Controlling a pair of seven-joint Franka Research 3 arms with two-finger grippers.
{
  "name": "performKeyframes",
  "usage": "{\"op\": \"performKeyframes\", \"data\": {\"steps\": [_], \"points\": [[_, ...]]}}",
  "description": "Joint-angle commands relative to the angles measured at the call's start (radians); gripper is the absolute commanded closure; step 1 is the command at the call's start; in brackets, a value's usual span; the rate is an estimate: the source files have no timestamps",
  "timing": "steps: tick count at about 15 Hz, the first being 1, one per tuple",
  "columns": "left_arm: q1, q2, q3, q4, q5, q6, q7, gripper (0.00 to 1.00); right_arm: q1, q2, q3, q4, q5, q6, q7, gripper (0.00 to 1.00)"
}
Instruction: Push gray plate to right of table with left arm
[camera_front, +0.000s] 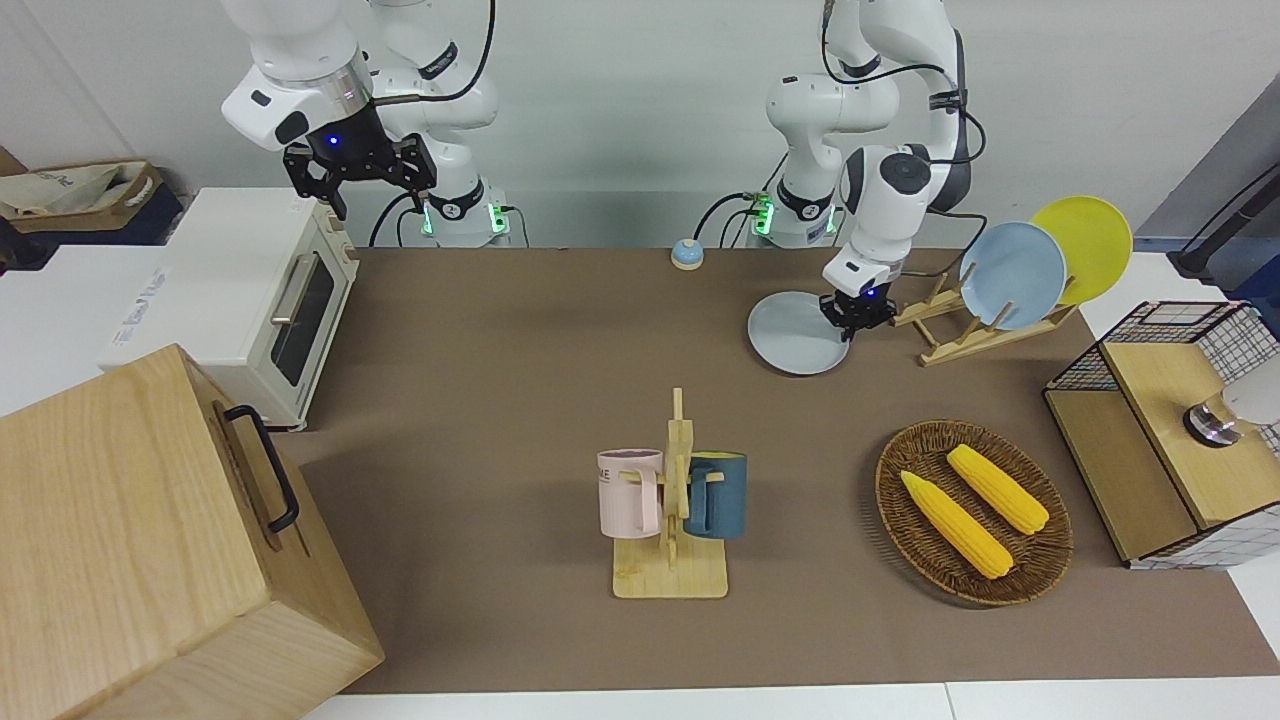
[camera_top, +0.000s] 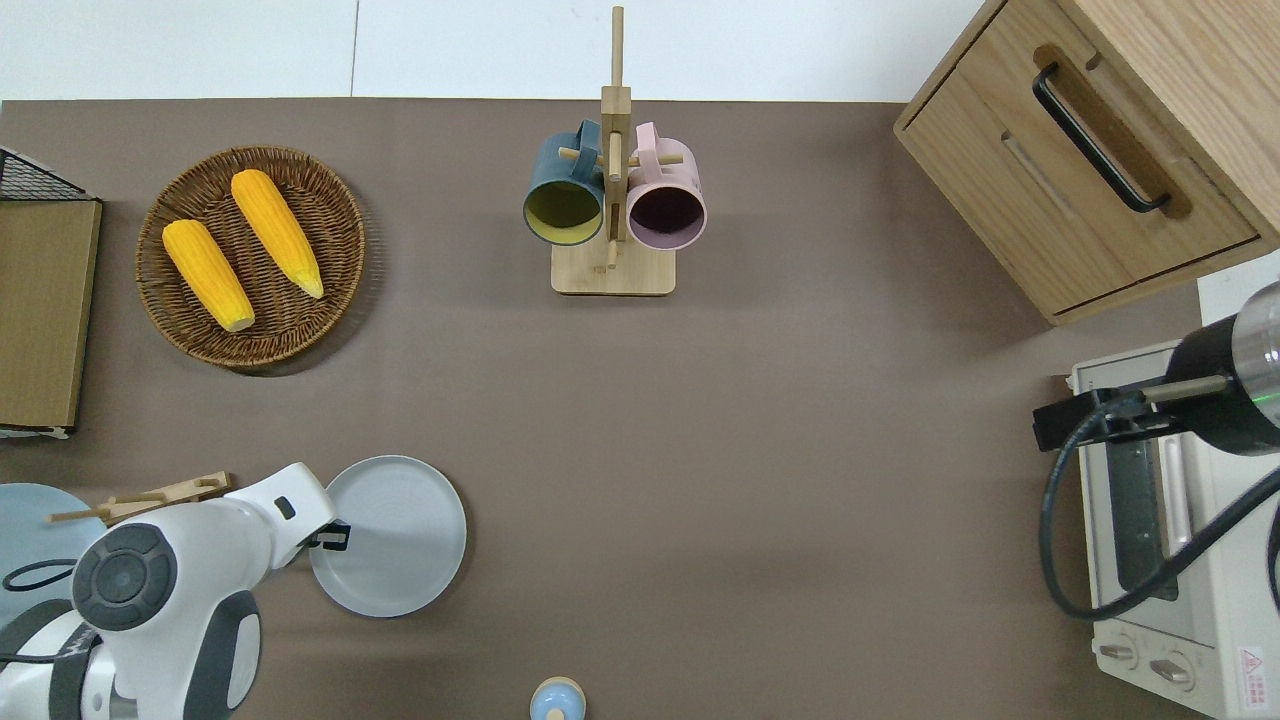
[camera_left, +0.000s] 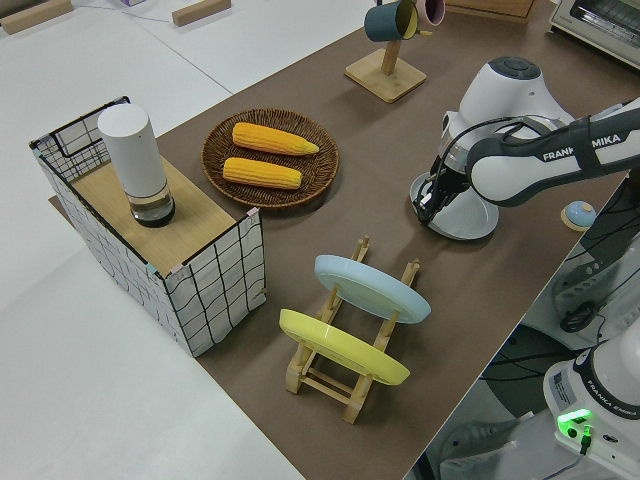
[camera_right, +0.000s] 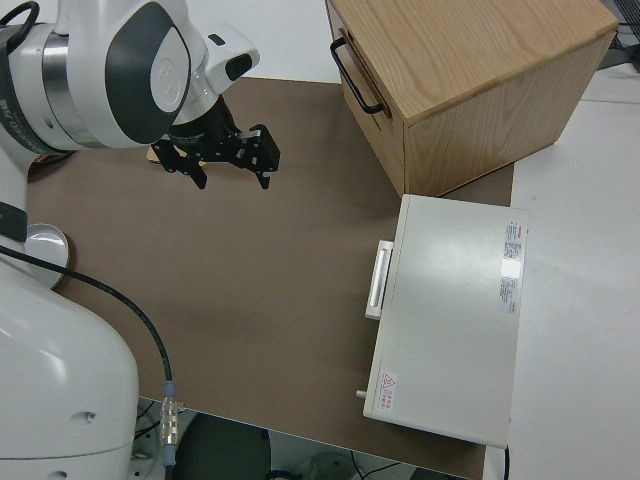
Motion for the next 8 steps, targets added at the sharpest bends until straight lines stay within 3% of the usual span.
{"op": "performKeyframes", "data": {"steps": [1,4,8], "points": [[-0.110,0.015,0.005,0.016,-0.005,-0.002,-0.181,1.00,-0.019,-0.002,0.016,0.009,0.004,-0.016,0.012,0.017],[-0.231,0.048,0.005,0.040,-0.037,-0.001,-0.354,1.00,-0.019,-0.002,0.016,0.009,0.004,-0.016,0.012,0.017],[-0.383,0.151,0.005,0.114,-0.044,0.019,-0.598,1.00,-0.019,-0.002,0.016,0.009,0.004,-0.016,0.012,0.017]]}}
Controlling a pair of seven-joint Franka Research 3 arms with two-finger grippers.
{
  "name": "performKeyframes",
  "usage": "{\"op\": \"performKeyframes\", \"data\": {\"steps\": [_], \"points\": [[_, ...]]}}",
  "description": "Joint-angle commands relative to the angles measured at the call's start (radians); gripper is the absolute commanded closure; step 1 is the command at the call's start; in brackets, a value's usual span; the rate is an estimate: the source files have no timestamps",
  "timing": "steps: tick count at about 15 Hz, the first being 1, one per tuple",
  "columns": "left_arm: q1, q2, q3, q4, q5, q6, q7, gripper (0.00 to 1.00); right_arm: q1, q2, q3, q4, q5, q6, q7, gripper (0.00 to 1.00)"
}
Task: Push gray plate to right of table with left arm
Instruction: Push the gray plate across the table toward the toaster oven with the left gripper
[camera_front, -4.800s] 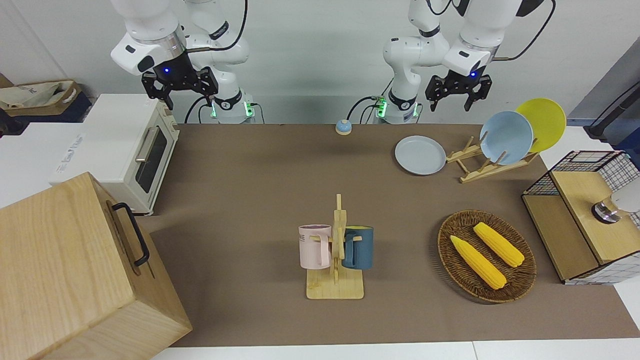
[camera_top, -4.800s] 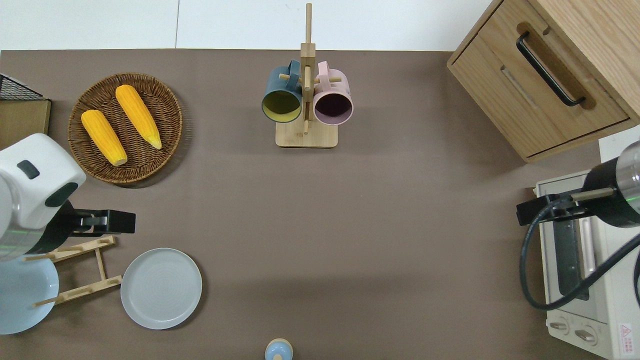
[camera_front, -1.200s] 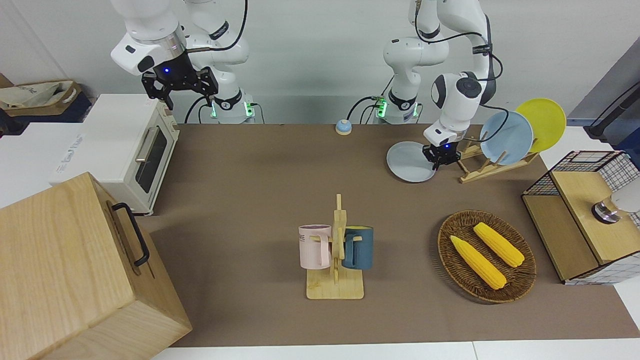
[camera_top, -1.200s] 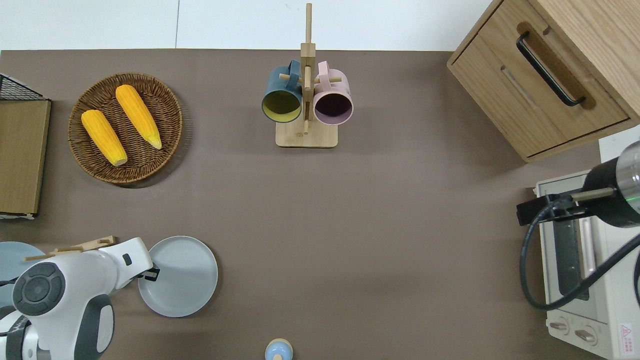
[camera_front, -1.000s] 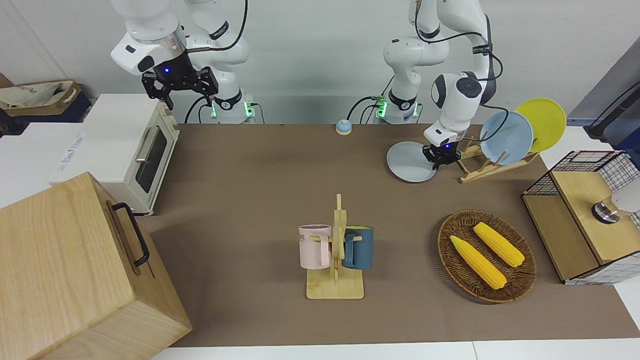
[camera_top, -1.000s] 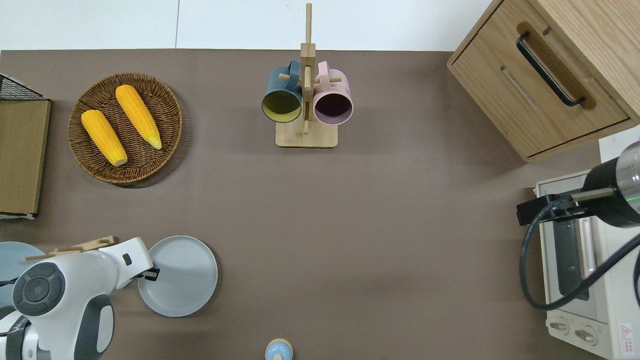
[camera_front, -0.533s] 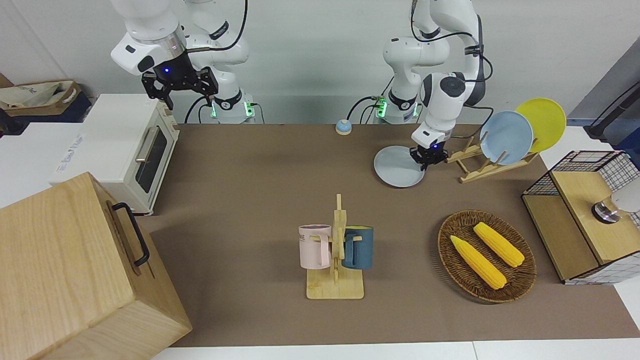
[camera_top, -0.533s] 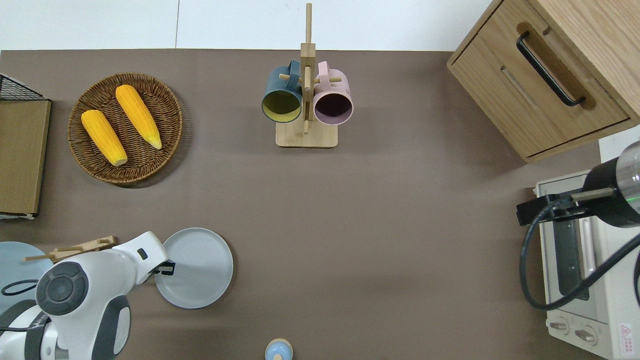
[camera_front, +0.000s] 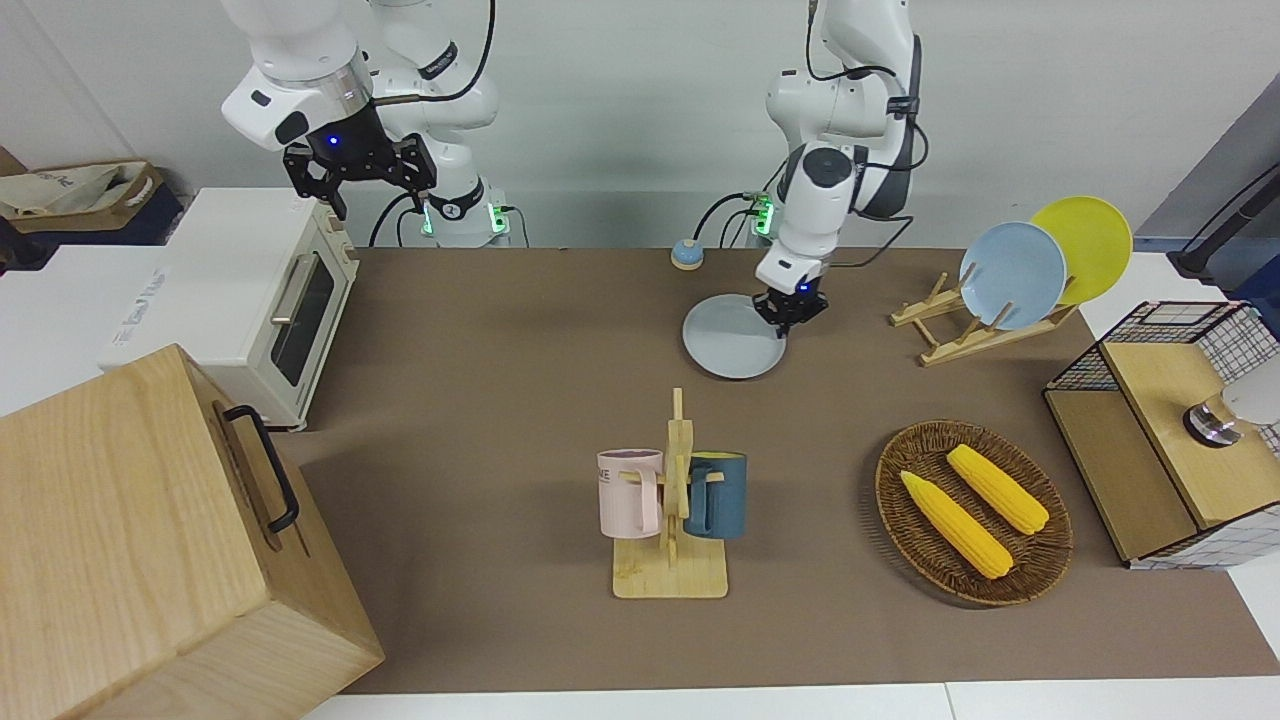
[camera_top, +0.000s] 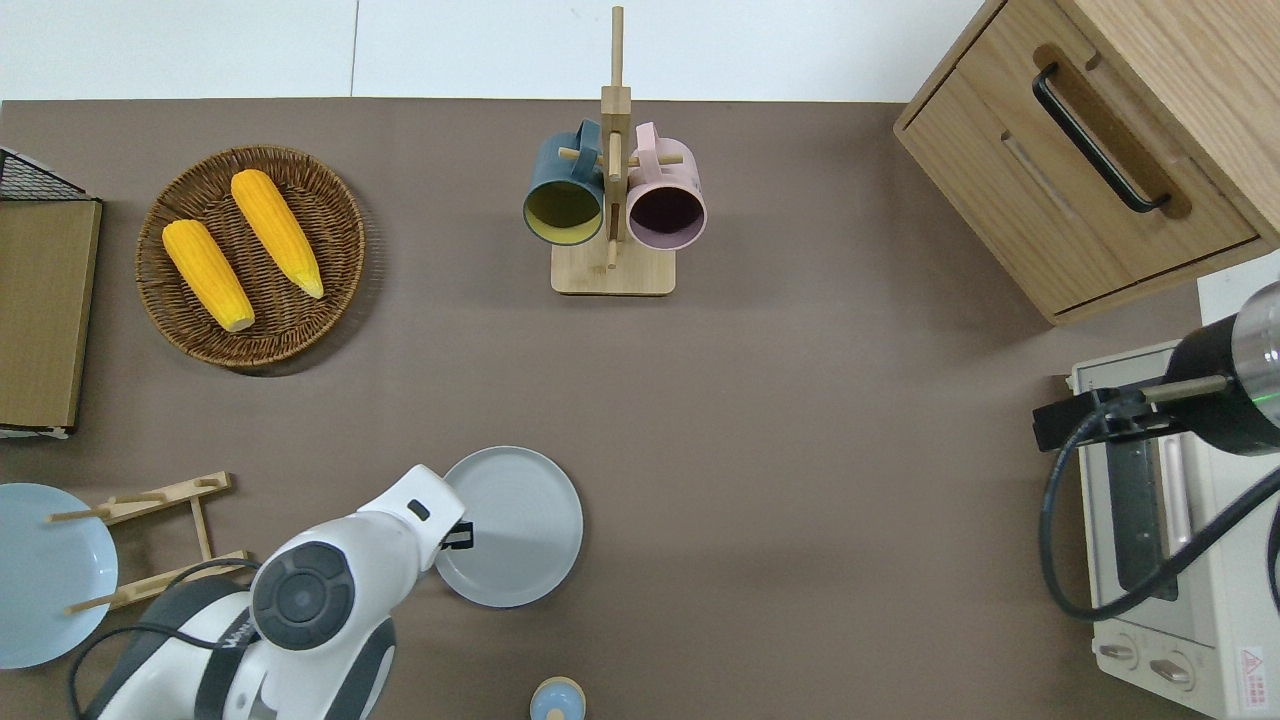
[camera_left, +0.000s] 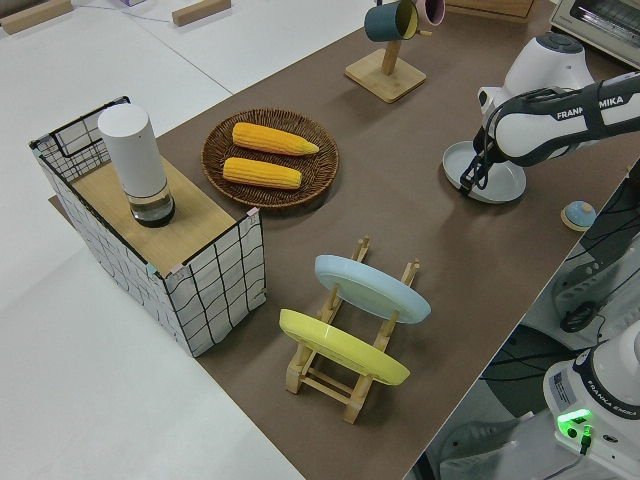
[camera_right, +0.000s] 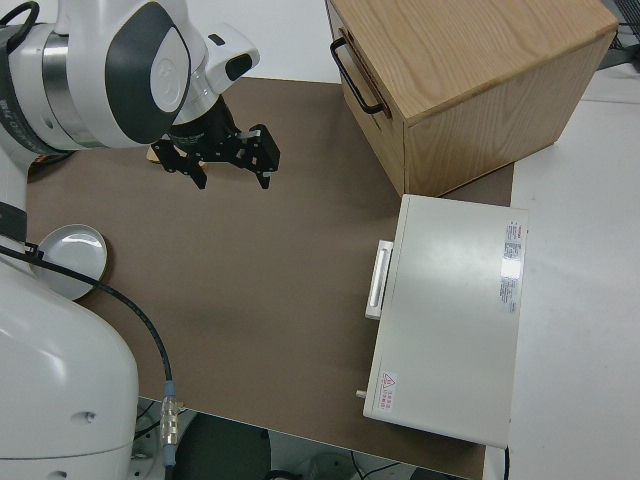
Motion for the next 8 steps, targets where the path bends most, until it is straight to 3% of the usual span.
{"op": "performKeyframes", "data": {"steps": [1,8], "points": [[-0.134,0.128,0.010,0.099,-0.013,0.020,-0.208,1.00,-0.019,-0.002,0.016,0.009,0.004,-0.016,0.012,0.017],[-0.303,0.294,0.010,0.288,-0.001,0.022,-0.529,1.00,-0.019,-0.002,0.016,0.009,0.004,-0.016,0.012,0.017]]}}
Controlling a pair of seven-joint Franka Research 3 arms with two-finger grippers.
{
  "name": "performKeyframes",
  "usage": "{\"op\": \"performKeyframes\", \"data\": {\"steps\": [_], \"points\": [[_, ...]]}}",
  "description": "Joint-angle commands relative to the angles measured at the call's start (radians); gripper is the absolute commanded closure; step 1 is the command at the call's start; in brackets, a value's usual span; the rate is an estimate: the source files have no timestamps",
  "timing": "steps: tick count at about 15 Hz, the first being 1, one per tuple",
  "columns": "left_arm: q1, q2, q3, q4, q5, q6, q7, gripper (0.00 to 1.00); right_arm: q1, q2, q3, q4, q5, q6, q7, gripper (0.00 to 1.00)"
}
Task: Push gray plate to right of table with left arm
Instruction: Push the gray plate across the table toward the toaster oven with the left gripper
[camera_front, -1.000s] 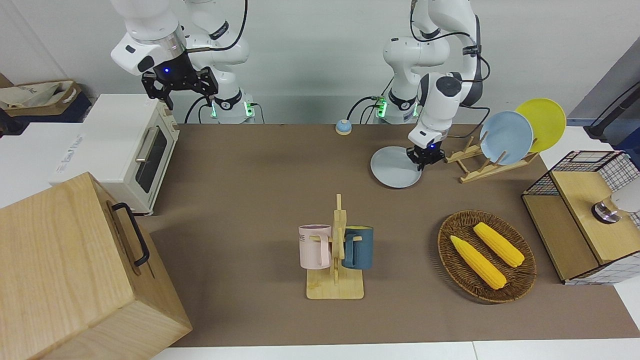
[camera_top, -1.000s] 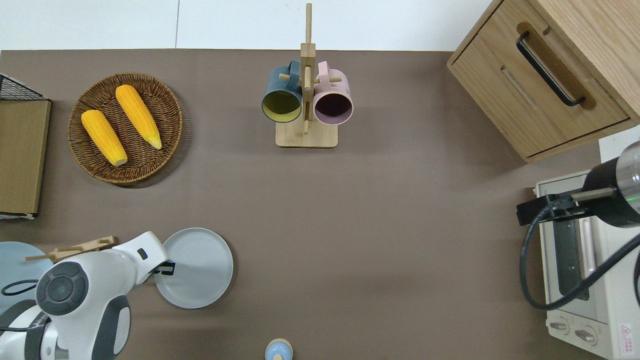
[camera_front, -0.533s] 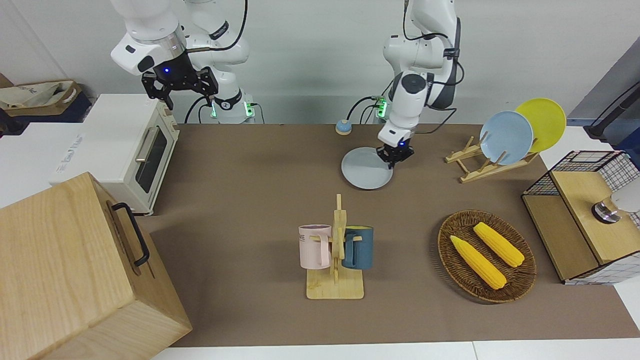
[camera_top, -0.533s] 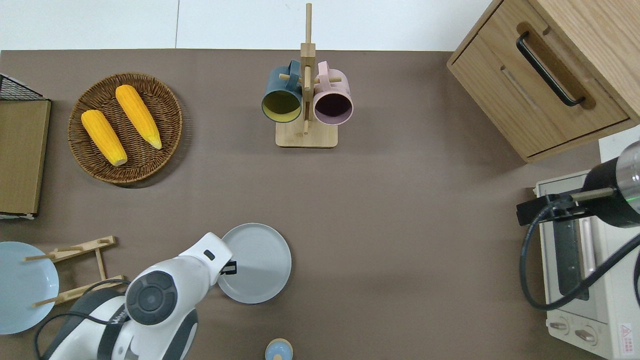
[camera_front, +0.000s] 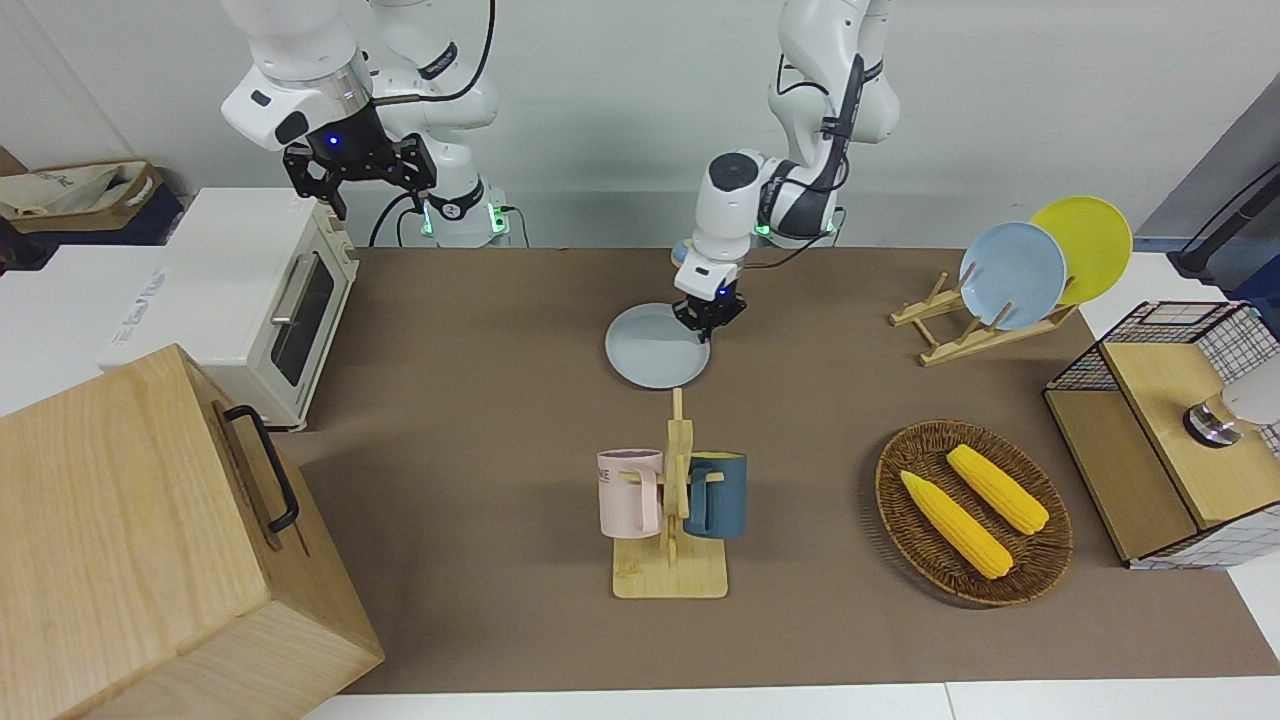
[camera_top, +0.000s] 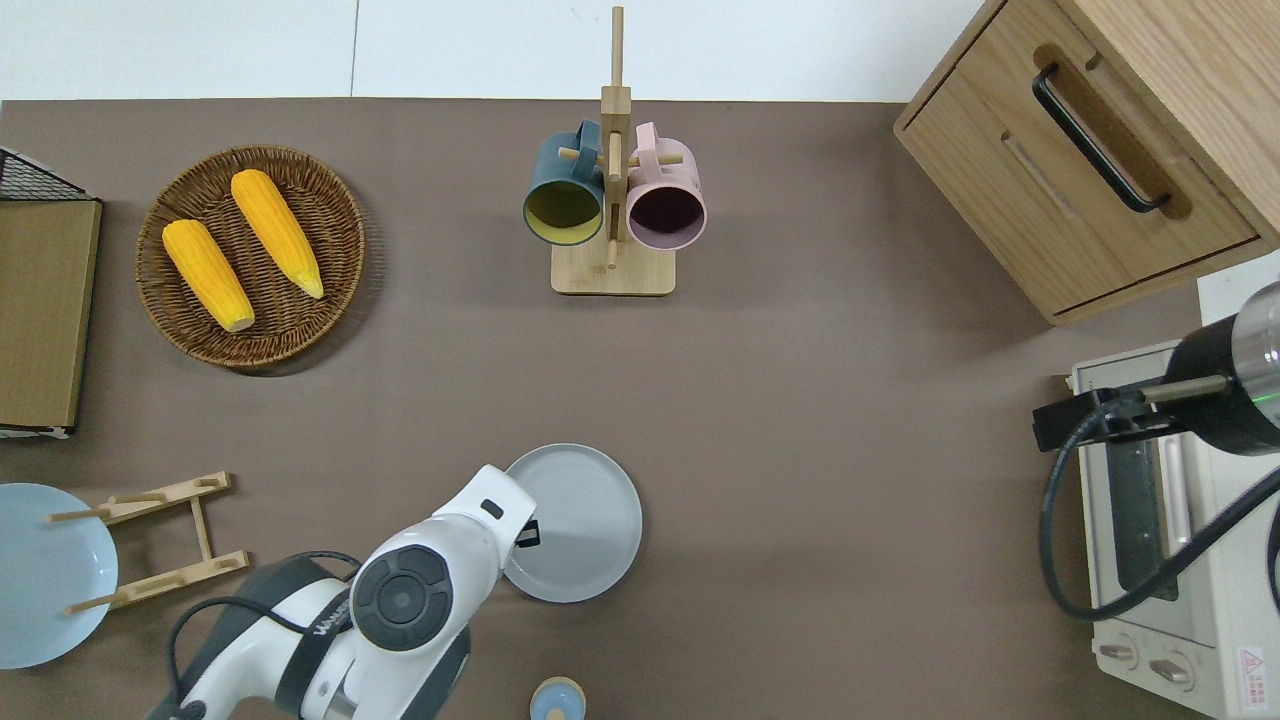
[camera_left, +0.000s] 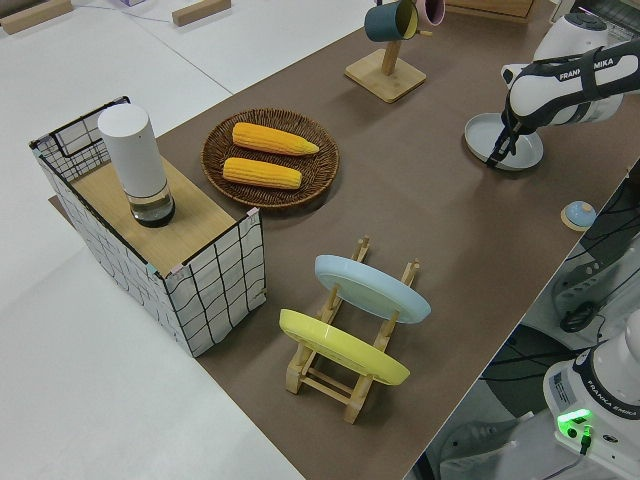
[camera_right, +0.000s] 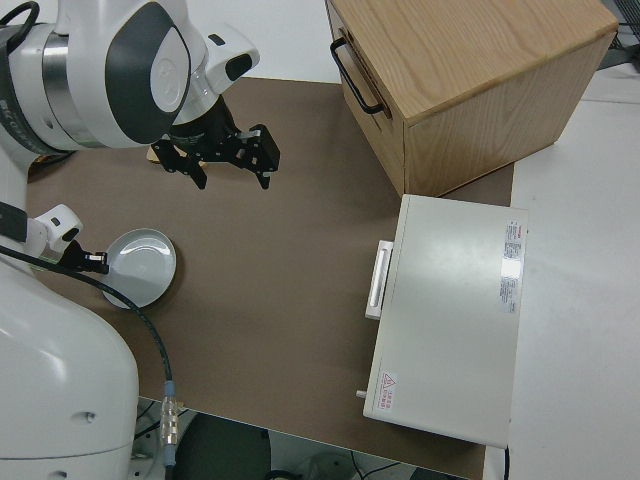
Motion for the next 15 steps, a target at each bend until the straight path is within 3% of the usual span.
{"op": "performKeyframes", "data": {"steps": [1,5,12,13,15], "points": [[-0.084,0.129,0.012,0.116,0.002,0.012,-0.141,1.00,-0.019,-0.002,0.016,0.009,0.004,-0.016,0.012,0.017],[-0.140,0.229,0.014,0.245,0.006,-0.001,-0.260,1.00,-0.019,-0.002,0.016,0.009,0.004,-0.016,0.012,0.017],[-0.140,0.231,0.014,0.274,0.006,-0.012,-0.271,1.00,-0.019,-0.002,0.016,0.009,0.004,-0.016,0.012,0.017],[-0.138,0.231,0.014,0.274,0.006,-0.012,-0.267,0.88,-0.019,-0.002,0.016,0.009,0.004,-0.016,0.012,0.017],[-0.137,0.226,0.014,0.274,0.006,-0.014,-0.251,0.54,-0.020,-0.002,0.016,0.009,0.004,-0.016,0.012,0.017]]}}
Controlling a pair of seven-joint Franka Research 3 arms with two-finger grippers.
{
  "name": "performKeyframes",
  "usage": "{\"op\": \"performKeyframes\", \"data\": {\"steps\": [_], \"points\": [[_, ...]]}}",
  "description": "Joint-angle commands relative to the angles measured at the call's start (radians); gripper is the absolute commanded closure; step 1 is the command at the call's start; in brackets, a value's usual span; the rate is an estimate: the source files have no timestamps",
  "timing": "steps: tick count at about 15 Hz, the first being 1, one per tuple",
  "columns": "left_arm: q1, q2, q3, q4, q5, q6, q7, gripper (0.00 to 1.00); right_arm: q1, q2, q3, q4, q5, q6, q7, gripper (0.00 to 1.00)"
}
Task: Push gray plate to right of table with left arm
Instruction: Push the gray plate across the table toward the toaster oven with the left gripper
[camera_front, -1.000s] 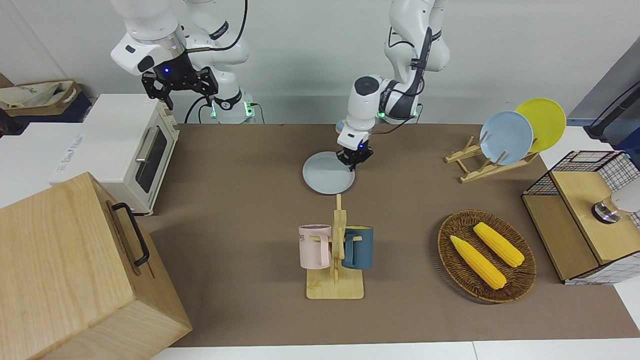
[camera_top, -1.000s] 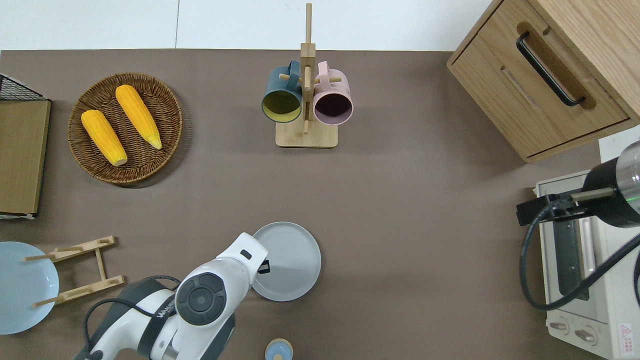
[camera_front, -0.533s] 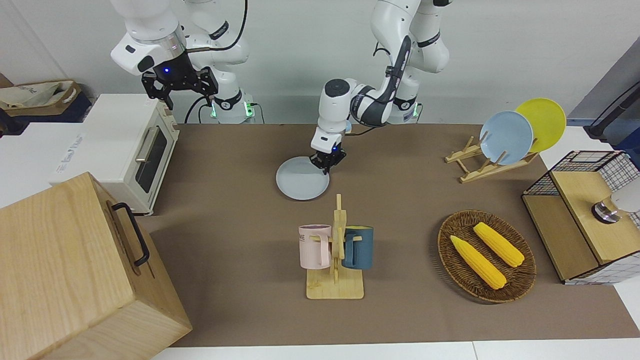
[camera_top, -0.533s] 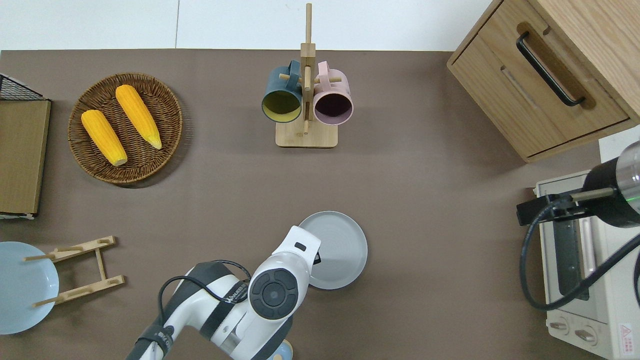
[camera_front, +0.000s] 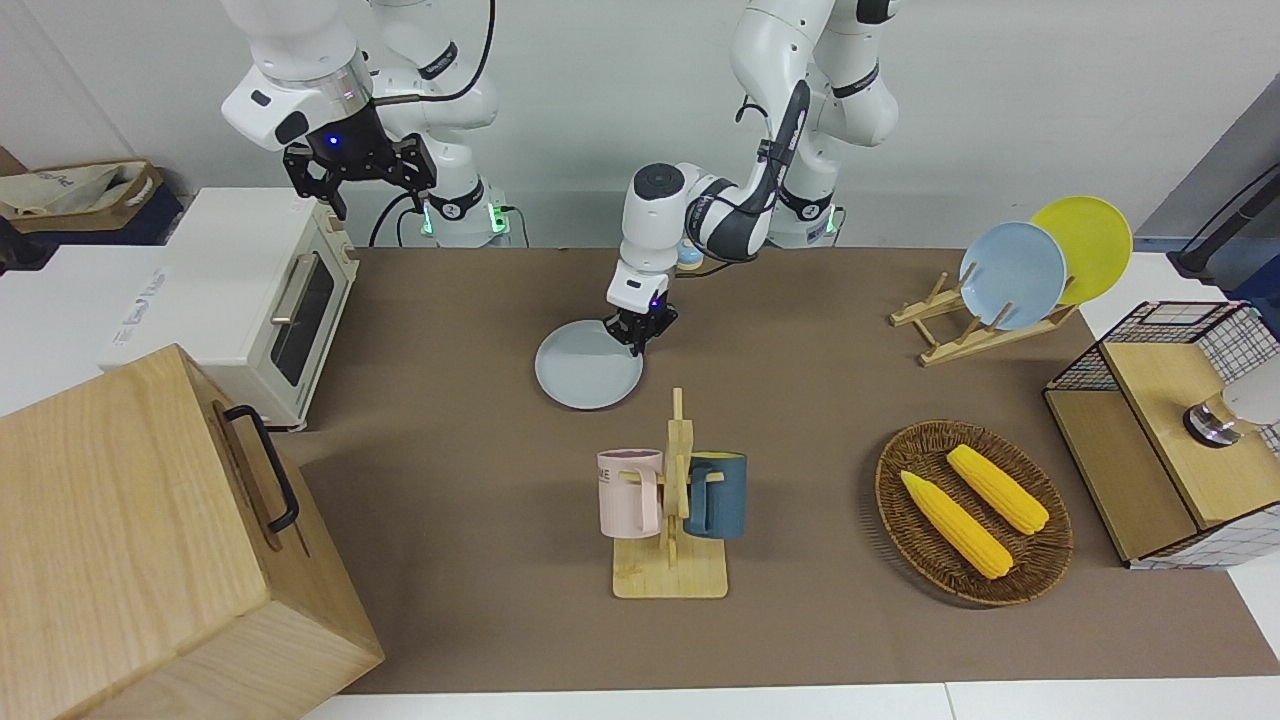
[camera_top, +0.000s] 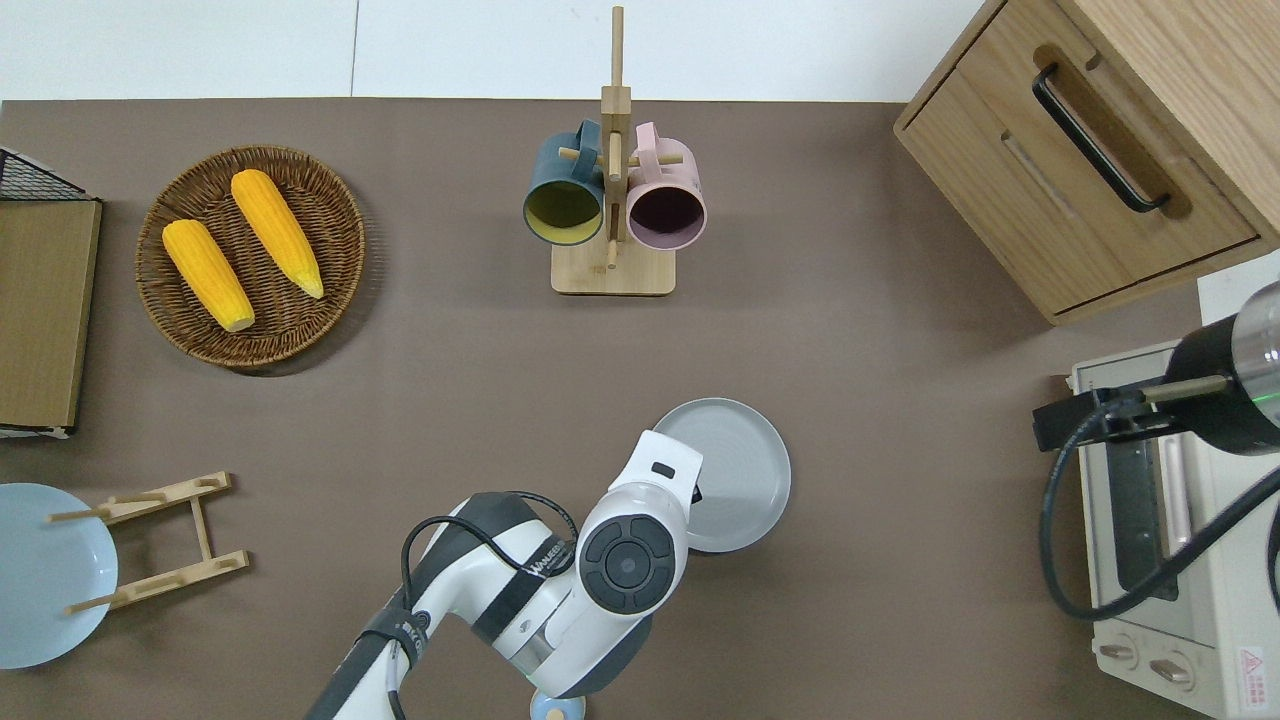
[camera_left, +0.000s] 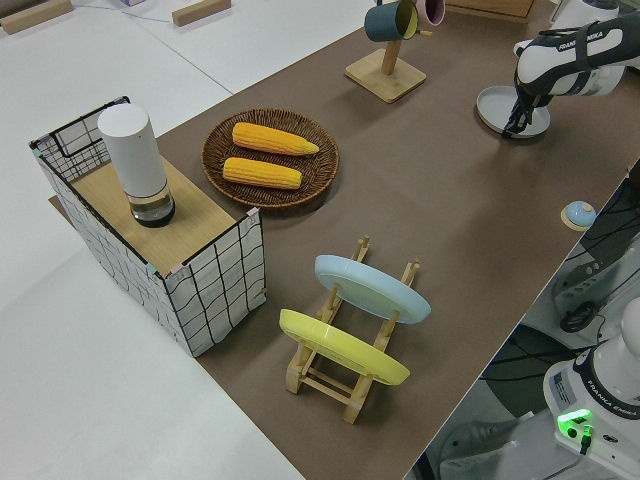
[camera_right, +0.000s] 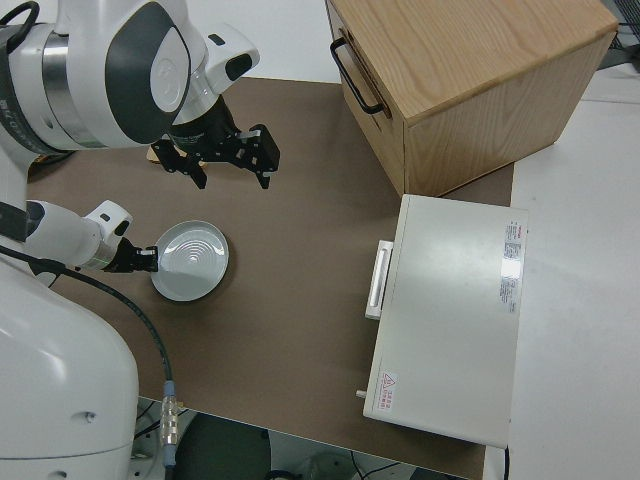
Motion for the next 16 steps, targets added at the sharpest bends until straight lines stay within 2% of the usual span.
{"op": "performKeyframes", "data": {"steps": [1,2,4,7,10,13,16], "points": [[-0.013,0.025,0.013,0.028,0.006,-0.009,0.000,0.43,-0.019,-0.002,0.016,0.009,0.004,-0.016,0.012,0.017],[-0.008,0.019,0.016,0.028,0.006,-0.019,0.006,0.20,-0.019,-0.002,0.016,0.009,0.004,-0.016,0.012,0.017],[-0.005,0.004,0.022,0.035,0.006,-0.042,0.026,0.01,-0.019,-0.002,0.016,0.009,0.004,-0.016,0.012,0.017],[-0.002,-0.028,0.027,0.067,0.001,-0.136,0.060,0.01,-0.019,-0.002,0.016,0.009,0.004,-0.016,0.012,0.017],[0.021,-0.091,0.027,0.090,-0.007,-0.257,0.161,0.01,-0.019,-0.002,0.016,0.009,0.004,-0.016,0.012,0.017],[0.059,-0.172,0.042,0.133,0.002,-0.434,0.346,0.01,-0.019,-0.002,0.016,0.009,0.004,-0.016,0.012,0.017],[0.142,-0.205,0.073,0.233,-0.010,-0.645,0.575,0.01,-0.020,-0.002,0.016,0.009,0.004,-0.016,0.012,0.017]]}}
